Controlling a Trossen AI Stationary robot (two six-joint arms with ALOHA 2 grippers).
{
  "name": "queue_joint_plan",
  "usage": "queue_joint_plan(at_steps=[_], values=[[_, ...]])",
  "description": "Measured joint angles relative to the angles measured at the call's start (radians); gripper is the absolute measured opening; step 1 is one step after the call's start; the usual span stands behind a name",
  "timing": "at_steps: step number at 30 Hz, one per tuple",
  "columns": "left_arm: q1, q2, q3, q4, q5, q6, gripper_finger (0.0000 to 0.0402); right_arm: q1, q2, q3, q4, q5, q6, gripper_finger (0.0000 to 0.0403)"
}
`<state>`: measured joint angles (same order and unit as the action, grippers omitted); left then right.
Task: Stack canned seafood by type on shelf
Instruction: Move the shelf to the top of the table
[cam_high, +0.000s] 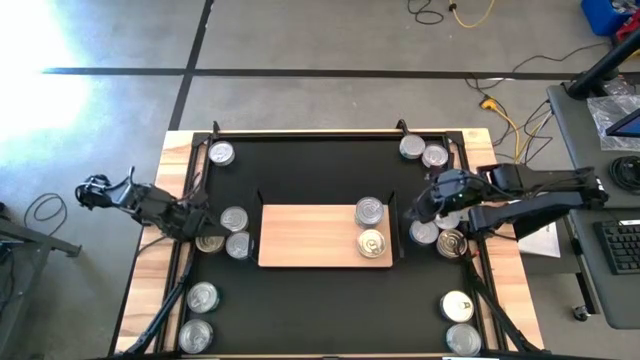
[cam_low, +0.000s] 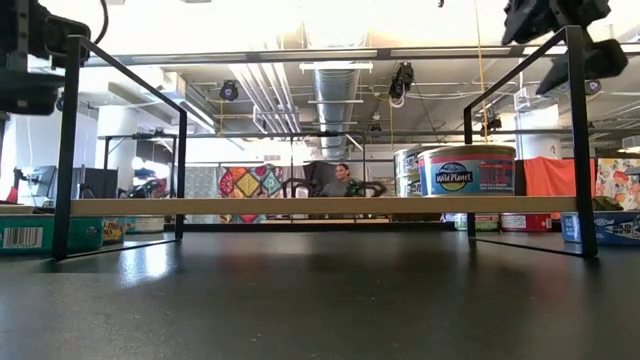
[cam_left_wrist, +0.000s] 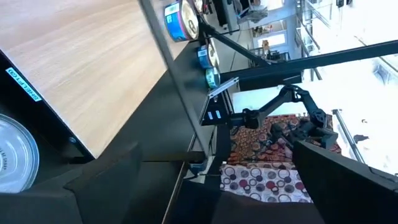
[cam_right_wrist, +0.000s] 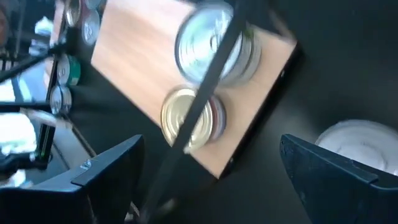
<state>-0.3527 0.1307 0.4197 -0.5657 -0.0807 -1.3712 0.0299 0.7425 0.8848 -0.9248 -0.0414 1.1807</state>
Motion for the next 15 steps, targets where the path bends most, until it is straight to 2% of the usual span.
queue_joint_plan(at_steps=[3,7,11,15], values=[[0.000,-0.002,-0.037,0.015,0.001,-0.008,0.0398,0.000,-0.004,-0.048,0.029,-0.051,-0.001,0.0365],[0.000,0.002,-0.071,0.043,0.015,-0.030,0.0398,0.000,-0.014,-0.092,0.088,-0.064,-0.010,0.0365],[0.000,0.001,-0.114,0.160,0.020,-0.030,0.0398,0.003,-0.029,-0.098,0.096,-0.075,-0.020,0.0365],[0.000,0.003,-0.151,0.174,0.014,-0.046,0.0398,0.002,-0.064,-0.102,0.097,-0.111,-0.062,0.0365]])
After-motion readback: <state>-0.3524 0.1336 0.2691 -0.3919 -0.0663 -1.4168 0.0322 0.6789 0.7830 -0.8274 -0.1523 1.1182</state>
